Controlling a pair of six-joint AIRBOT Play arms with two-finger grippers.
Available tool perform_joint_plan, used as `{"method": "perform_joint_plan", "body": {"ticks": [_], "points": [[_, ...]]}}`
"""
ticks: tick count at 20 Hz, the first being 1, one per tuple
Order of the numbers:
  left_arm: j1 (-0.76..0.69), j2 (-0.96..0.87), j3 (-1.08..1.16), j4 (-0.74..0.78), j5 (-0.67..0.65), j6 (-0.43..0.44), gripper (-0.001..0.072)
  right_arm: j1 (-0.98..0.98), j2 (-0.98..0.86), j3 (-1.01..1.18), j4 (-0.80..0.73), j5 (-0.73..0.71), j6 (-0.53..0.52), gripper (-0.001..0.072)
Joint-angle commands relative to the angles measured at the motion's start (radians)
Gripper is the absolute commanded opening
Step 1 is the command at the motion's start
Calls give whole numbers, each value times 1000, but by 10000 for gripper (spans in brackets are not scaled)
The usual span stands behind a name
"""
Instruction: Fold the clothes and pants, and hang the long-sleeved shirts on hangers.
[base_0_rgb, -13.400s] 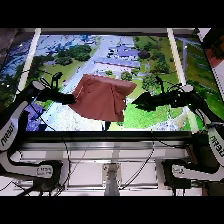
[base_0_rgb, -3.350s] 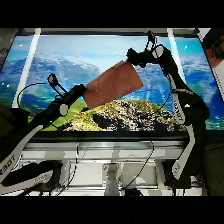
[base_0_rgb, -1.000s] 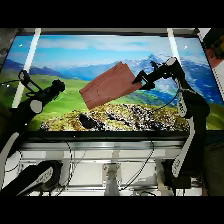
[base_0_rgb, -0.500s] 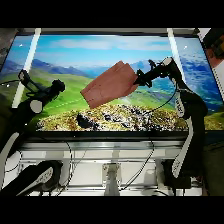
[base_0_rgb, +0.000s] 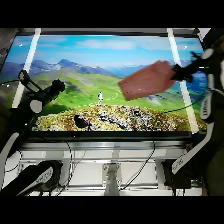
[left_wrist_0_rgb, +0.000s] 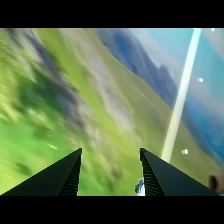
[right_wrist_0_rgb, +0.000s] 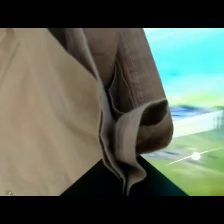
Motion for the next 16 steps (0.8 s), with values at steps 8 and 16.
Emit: {"method": "perform_joint_plan", "body": {"ticks": [8, 16], "points": [[0, 0, 1, 0, 1, 0, 428, -409, 53, 0, -479, 208, -6, 5], [0, 0, 1, 0, 2, 0, 428, -545, 53, 0, -554, 208, -6, 5]]}}
